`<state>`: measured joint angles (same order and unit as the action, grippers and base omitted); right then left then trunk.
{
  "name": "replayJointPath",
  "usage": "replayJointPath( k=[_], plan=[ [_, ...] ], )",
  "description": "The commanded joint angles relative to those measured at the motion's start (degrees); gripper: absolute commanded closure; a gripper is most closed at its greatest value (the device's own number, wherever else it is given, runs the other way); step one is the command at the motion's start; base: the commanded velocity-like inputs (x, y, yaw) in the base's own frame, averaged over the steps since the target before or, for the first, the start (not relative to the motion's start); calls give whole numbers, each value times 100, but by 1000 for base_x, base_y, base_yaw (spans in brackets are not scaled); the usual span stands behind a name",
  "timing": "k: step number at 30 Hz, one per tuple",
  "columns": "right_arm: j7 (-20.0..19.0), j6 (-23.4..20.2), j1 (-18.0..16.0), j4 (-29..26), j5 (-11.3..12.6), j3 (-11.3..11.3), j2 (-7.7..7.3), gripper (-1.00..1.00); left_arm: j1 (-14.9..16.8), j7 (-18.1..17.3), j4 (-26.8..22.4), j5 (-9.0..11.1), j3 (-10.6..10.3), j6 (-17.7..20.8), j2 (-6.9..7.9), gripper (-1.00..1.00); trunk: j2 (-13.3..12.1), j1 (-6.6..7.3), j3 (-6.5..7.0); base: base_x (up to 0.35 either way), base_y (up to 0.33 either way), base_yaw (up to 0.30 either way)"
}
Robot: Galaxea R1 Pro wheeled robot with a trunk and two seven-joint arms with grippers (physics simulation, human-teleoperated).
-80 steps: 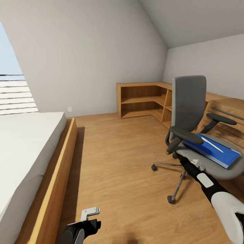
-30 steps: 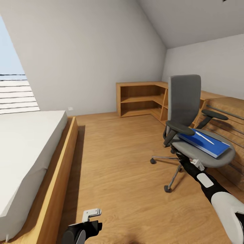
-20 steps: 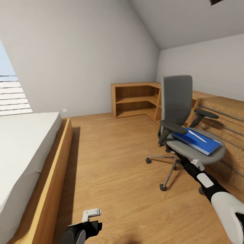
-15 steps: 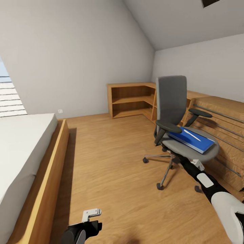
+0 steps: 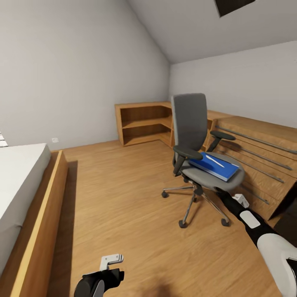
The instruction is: In the bedroom, organize the workspace by keeping the computer under the desk, ensuring the monitor is on the desk, placing the keyboard on the desk next to the monitor, placing the mouse on the desk next to the keyboard, moving the folder from the swivel chair onto the desk next to the mouse, stacking the notebook on top of the folder with the pen on top of the notebook, and positioning the swivel chair next to the desk.
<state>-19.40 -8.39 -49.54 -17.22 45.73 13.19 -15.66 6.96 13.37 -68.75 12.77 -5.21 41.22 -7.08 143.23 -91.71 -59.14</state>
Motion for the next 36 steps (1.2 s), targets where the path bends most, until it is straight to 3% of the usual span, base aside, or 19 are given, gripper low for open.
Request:
replayJointPath(
  k=[1,18,27,36],
  plan=[
    [-20,-49,-3,0,41,34,2,-100,1,53,-7,62,-6,18,-1,-100,2,1,-1,0,0,-262],
    [-20,-51,-3,-1,41,34,2,-100,3,40,-11,59,0,18,-11,-100,2,1,43,40,0,-251],
    [-20,-51,-3,0,41,34,2,-100,2,27,-10,62,2,18,-13,-100,2,1,45,260,0,-49],
    [-20,-49,-3,-4,41,27,5,-100,3,26,-9,67,4,18,-13,-100,2,1,45,81,0,-5]
  ],
)
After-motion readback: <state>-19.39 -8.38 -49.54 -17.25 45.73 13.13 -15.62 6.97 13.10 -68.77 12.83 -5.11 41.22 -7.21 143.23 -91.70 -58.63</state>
